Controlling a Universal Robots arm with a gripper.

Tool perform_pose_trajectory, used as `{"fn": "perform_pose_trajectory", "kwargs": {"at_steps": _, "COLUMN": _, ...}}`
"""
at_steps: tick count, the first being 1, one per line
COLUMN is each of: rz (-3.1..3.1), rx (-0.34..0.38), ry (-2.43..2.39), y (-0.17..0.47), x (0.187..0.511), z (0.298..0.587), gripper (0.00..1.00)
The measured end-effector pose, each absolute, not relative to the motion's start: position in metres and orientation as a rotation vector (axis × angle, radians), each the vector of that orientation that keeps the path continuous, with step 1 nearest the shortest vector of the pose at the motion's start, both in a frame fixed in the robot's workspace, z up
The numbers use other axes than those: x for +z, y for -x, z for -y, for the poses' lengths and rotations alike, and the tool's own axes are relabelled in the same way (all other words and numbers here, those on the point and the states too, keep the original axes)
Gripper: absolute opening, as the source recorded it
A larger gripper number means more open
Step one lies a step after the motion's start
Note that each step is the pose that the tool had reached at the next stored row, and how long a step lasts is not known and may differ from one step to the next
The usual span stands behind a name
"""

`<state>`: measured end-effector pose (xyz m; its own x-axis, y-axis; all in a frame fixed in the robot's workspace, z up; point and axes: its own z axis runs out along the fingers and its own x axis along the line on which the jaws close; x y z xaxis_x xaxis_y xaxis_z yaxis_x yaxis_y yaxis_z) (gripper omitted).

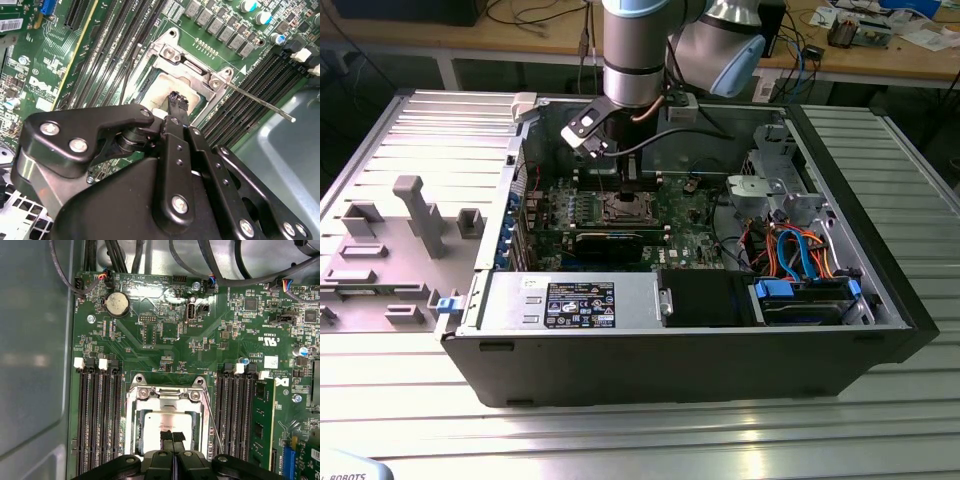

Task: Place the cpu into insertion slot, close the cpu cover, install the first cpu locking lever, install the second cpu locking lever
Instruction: 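Install the first cpu locking lever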

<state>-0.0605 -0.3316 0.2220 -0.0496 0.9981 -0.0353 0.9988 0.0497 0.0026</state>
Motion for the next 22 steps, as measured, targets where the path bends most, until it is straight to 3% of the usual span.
{"fn": "perform_pose_trajectory", "kwargs": {"at_steps": 11, "rz": -2.256, "rx": -0.035, "ry": -2.147, "y": 0.061, "x": 0.23, "z": 0.332, "gripper": 0.12}}
{"fn": "perform_pose_trajectory", "kwargs": {"at_steps": 22, "rz": -2.256, "rx": -0.035, "ry": -2.147, "y": 0.061, "x": 0.257, "z": 0.332, "gripper": 0.12}}
